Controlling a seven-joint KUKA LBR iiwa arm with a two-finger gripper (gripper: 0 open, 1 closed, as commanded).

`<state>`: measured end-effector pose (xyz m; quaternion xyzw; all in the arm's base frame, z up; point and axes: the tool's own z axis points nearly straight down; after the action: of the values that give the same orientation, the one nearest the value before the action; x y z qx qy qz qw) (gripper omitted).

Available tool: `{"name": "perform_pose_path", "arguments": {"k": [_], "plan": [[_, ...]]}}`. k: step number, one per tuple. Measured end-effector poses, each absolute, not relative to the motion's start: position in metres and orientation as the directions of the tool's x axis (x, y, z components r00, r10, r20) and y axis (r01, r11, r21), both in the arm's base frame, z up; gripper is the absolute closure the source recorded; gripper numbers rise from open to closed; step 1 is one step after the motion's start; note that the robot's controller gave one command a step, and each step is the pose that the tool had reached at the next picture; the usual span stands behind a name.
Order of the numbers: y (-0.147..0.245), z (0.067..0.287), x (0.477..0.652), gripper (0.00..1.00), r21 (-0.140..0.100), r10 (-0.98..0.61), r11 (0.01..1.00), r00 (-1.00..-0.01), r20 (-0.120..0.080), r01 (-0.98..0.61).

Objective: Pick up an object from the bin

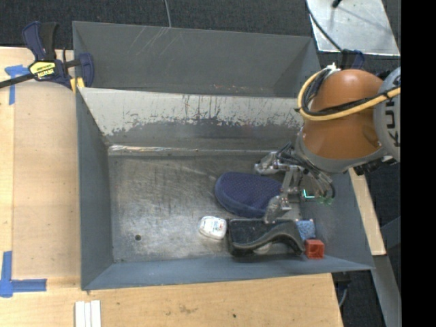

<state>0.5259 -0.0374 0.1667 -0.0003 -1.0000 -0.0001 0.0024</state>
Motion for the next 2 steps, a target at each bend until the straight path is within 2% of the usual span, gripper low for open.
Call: {"name": "perform_pose_path", "arguments": {"k": [1,2], "plan": [[-0.080,0.075,0.607,0.00,0.005,0.183,0.983,-0.983,0.010,0.183],[-0.021,0.102,0.592,0.00,0.001,-0.005,1.000,-1.000,-0.004,-0.005]]}}
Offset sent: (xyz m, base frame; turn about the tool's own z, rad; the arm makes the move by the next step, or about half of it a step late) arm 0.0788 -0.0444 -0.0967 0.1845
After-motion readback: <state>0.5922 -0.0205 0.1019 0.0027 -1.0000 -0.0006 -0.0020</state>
